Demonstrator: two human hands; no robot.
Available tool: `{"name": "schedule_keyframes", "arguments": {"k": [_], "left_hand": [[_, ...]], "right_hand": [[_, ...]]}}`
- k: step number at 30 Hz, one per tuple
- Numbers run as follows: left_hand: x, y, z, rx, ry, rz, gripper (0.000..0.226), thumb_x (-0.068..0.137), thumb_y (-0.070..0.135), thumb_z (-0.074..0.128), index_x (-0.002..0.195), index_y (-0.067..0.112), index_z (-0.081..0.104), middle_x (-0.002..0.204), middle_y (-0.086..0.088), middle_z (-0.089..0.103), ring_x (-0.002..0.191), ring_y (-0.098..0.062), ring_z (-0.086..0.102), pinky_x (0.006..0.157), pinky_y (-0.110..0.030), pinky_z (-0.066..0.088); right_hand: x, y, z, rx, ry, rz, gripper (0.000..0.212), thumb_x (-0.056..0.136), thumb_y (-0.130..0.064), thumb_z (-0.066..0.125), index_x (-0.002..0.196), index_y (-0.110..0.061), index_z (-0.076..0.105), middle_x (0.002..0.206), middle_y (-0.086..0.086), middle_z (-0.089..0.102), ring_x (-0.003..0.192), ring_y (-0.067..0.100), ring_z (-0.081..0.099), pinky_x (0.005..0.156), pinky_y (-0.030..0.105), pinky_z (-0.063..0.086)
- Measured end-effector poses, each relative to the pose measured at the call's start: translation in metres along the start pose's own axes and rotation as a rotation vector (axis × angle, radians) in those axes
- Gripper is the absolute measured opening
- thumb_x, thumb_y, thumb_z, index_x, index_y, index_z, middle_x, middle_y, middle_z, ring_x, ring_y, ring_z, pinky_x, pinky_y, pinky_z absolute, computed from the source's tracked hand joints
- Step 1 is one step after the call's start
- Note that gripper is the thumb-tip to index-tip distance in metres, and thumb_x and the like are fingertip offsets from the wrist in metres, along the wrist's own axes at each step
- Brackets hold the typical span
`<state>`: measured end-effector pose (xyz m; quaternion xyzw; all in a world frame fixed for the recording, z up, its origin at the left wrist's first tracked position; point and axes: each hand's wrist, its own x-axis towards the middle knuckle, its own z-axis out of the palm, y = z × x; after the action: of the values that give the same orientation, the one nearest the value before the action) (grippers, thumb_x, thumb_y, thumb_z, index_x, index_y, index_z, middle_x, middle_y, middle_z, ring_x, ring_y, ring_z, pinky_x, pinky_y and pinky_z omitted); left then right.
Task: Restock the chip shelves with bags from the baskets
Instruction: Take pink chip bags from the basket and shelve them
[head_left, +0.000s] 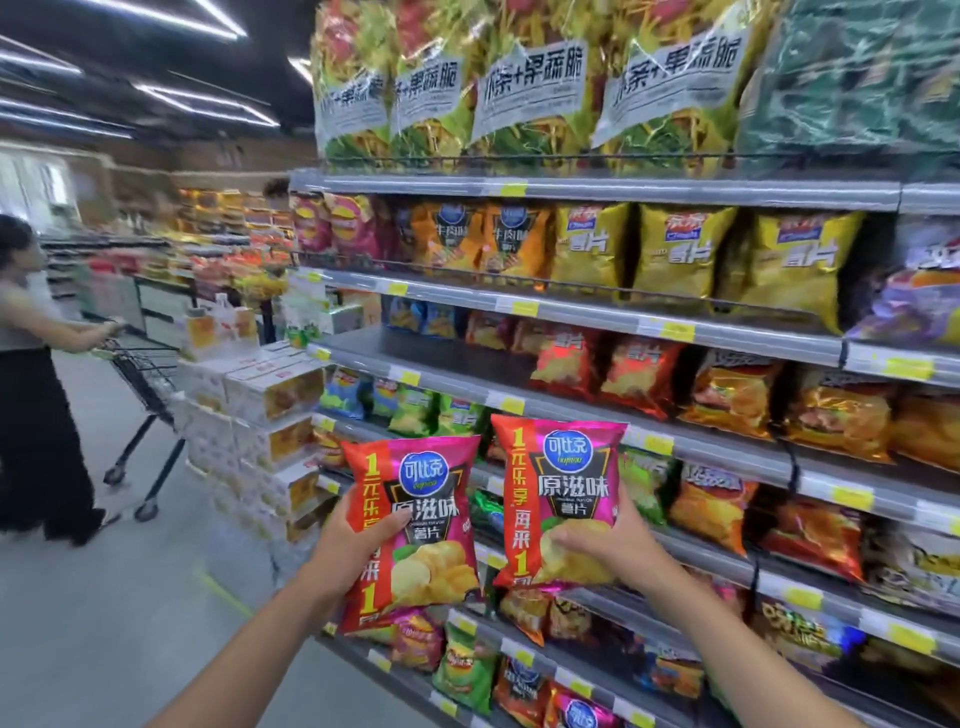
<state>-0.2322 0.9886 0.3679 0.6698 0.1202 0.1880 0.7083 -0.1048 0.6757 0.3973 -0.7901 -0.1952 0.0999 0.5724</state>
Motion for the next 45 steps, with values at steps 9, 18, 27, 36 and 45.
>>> {"name": "schedule_keyframes", "arguments": {"k": [9,18,27,36,45], "left_hand": [[0.120,0.002,-0.021,0.004,0.018,0.020,0.083,0.060,0.050,0.095,0.131,0.027,0.058,0.107,-0.007,0.080,0.091,-0.033,0.078,0.081,-0.053,0.063],[0.246,0.008,-0.015,0.030,-0.027,0.051,0.064,0.071,0.040,0.087,0.128,0.030,0.060,0.107,-0.004,0.080,0.093,-0.031,0.078,0.087,-0.054,0.062],[0.348,-0.005,-0.019,-0.024,-0.089,0.001,0.068,0.065,0.047,0.094,0.124,0.026,0.065,0.106,-0.009,0.080,0.094,-0.036,0.077,0.089,-0.058,0.061],[0.464,-0.021,-0.031,-0.041,-0.288,-0.035,0.042,0.084,0.022,0.083,0.122,0.019,0.066,0.106,-0.010,0.080,0.098,-0.037,0.076,0.085,-0.050,0.062],[0.561,-0.017,-0.060,-0.063,-0.470,-0.072,0.039,0.086,0.018,0.081,0.121,0.019,0.063,0.106,-0.013,0.079,0.083,-0.029,0.077,0.071,-0.042,0.063]], "right_hand": [[0.127,-0.004,0.021,0.016,0.054,-0.044,0.110,0.037,-0.052,0.095,0.132,-0.032,0.044,0.121,-0.008,0.069,0.108,0.008,0.067,0.089,0.029,0.052],[0.254,-0.003,0.026,-0.083,0.077,-0.048,0.088,0.059,-0.032,0.100,0.133,-0.031,0.052,0.114,-0.014,0.074,0.098,-0.003,0.069,0.094,0.029,0.054],[0.324,0.000,0.033,-0.073,0.223,0.031,0.082,0.064,-0.029,0.098,0.127,-0.028,0.046,0.115,-0.008,0.069,0.099,0.008,0.068,0.085,0.031,0.056],[0.379,-0.004,0.071,-0.052,0.400,0.158,0.082,0.070,-0.034,0.093,0.131,-0.025,0.040,0.111,-0.012,0.066,0.098,0.006,0.067,0.078,0.026,0.054],[0.422,-0.024,0.123,-0.149,0.614,0.267,0.062,0.089,-0.023,0.074,0.137,-0.016,0.035,0.109,-0.004,0.060,0.097,0.015,0.060,0.075,0.031,0.047]]}}
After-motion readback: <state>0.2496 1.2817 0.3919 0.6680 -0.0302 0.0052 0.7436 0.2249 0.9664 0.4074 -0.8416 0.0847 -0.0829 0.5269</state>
